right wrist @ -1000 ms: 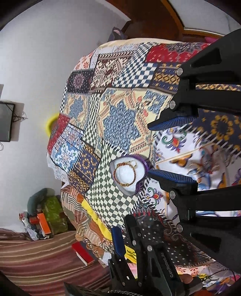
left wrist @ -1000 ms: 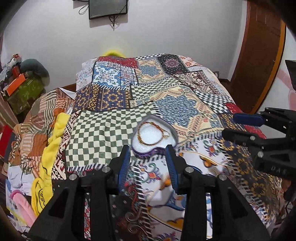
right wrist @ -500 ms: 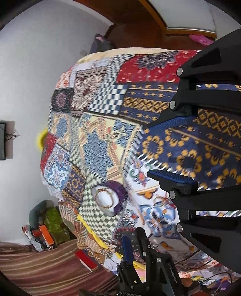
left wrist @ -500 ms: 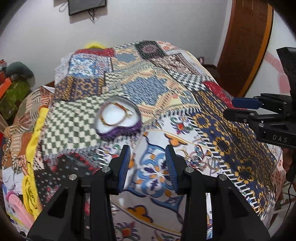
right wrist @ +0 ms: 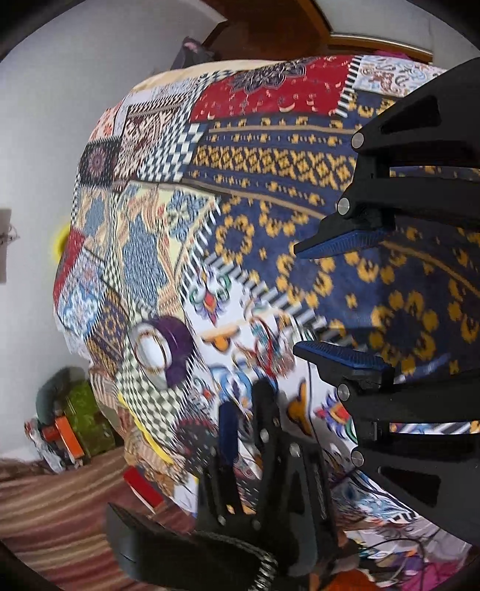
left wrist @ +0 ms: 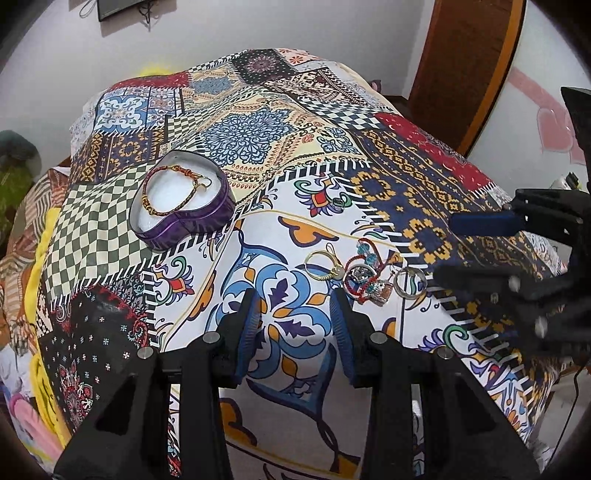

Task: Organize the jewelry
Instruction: 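Grasp a silver ring from the jewelry pile with the right gripper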

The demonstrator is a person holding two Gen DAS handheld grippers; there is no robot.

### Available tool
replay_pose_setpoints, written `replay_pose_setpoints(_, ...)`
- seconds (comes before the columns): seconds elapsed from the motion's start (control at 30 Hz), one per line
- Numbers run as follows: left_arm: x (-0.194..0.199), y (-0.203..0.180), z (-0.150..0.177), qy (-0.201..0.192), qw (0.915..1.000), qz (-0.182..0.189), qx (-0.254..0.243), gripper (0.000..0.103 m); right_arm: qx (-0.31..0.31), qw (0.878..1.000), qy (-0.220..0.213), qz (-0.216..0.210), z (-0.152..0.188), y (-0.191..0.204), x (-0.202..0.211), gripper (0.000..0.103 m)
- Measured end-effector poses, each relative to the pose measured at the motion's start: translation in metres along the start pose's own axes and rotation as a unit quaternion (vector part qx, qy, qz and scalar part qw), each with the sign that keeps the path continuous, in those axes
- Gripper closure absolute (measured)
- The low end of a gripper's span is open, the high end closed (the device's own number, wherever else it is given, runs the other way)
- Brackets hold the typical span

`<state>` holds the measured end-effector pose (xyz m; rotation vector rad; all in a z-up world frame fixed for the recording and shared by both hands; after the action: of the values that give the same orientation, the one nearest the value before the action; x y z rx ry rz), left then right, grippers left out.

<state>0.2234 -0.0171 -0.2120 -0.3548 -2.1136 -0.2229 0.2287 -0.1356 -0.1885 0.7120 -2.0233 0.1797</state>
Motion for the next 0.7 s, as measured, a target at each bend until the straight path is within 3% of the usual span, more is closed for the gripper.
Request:
replay_pose_setpoints(0.17, 0.003, 0.002, 0.008, -0.004, 0.9999, 0.011, 0.012, 0.064, 0.019, 1.0, 0.015, 0.008, 0.004, 0.01, -0.015, 0.059)
replay_pose_setpoints(0.43, 0.002, 0.002, 0.009, -0.007, 0.9998, 0.017, 0.01, 0.064, 0.029, 1.0, 0.002, 0.01, 0.0, 0.014, -0.022, 0.06)
replay_pose_setpoints(0.5, 0.0, 0.002, 0.007, -0.008, 0.9997, 0.02, 0.009, 0.064, 0.033, 0.999, -0.001, 0.009, 0.002, 0.015, -0.022, 0.068)
replay_pose_setpoints(0.7, -0.002, 0.002, 0.005, -0.009, 0.9996, 0.025, 0.004, 0.064, 0.029, 1.0, 0.0, 0.0, 0.003, 0.01, -0.02, 0.077)
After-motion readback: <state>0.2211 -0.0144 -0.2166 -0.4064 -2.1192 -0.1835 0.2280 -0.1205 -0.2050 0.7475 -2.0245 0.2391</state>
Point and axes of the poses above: each gripper's, at about its wrist camera, not at the fingertips, and x roughly against the way its jaws point, y to its left, z to its underside, the point moved 2 cm from there along -x, roughly the way its jaws point, and after that the axes turned 7 degrees about -x, right-handed, at the moved point
